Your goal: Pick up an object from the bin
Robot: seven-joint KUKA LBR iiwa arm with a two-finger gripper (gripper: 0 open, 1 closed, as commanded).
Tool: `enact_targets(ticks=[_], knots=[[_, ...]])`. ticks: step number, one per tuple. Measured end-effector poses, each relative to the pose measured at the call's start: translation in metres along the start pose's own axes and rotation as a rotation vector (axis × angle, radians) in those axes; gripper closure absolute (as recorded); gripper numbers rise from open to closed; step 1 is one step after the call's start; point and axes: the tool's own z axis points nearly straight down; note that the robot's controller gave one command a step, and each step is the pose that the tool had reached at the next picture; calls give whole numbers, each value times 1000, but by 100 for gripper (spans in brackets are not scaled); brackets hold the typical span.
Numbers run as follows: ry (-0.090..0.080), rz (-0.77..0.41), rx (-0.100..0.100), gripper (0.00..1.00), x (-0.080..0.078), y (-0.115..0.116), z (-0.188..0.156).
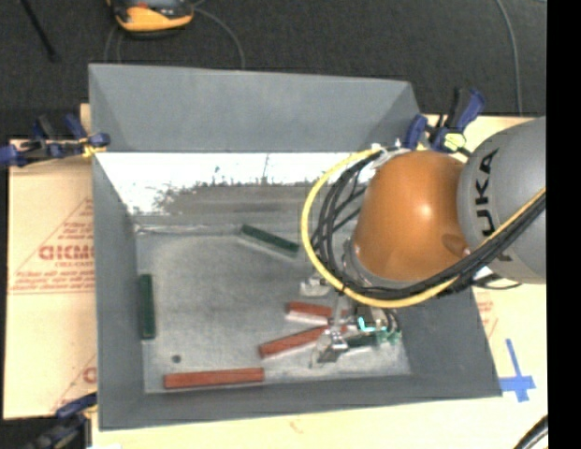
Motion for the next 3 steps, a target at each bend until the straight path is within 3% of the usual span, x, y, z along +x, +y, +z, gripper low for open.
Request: enact_targets(ticks=[1, 2, 3], knots=[[-8, 1, -1, 0, -2, 0, -3], [-23, -379, 5, 100, -55, -19, 115], [-42, -377, 3, 0, -57, -17, 117]])
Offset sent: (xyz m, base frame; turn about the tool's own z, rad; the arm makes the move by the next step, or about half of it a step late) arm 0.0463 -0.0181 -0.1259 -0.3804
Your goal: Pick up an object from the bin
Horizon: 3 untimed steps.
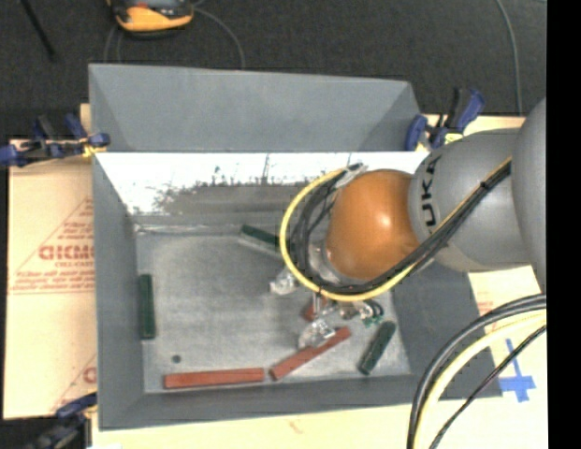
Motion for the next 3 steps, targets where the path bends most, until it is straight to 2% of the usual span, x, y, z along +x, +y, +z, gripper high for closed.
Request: enact_targets(ticks=[1, 2, 3], knots=[[2, 1, -1, 0, 1, 0, 0], [0, -136, -6, 0, 21, -8, 0], [1, -261, -4, 0, 40, -26, 0]])
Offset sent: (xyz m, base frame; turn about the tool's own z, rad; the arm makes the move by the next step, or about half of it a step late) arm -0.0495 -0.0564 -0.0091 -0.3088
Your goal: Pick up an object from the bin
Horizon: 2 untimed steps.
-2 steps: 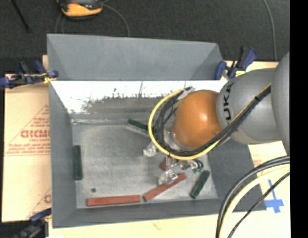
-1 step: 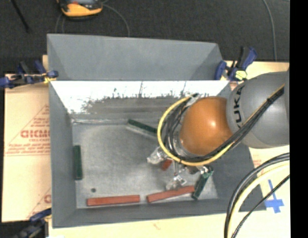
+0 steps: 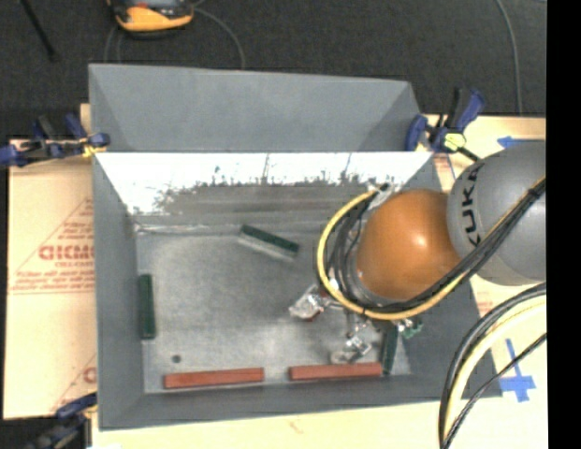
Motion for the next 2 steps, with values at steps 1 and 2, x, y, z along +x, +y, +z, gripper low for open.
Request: enact_targets(ticks=[1, 2], knots=[[40, 52, -21, 0, -26, -26, 4], [32, 66, -10, 100, -72, -59, -2]])
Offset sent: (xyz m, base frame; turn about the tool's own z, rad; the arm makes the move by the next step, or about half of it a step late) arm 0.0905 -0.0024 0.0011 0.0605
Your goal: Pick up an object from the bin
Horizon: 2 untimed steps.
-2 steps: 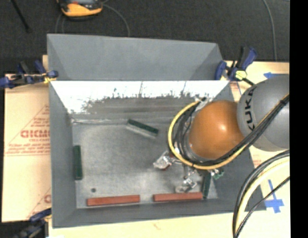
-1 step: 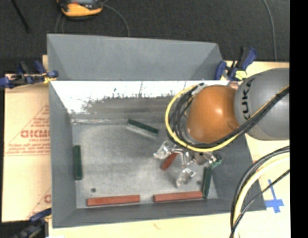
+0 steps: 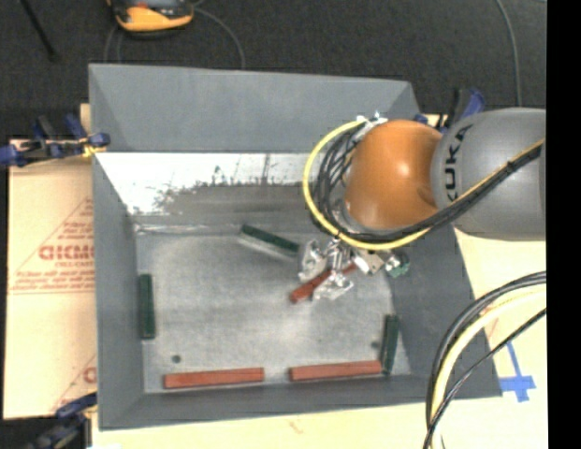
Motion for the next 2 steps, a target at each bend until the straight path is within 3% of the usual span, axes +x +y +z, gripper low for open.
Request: enact_targets(ticks=[1, 2], knots=[[0, 1, 0, 100, 0, 0, 0], [-8, -114, 3, 100, -14, 1, -154]])
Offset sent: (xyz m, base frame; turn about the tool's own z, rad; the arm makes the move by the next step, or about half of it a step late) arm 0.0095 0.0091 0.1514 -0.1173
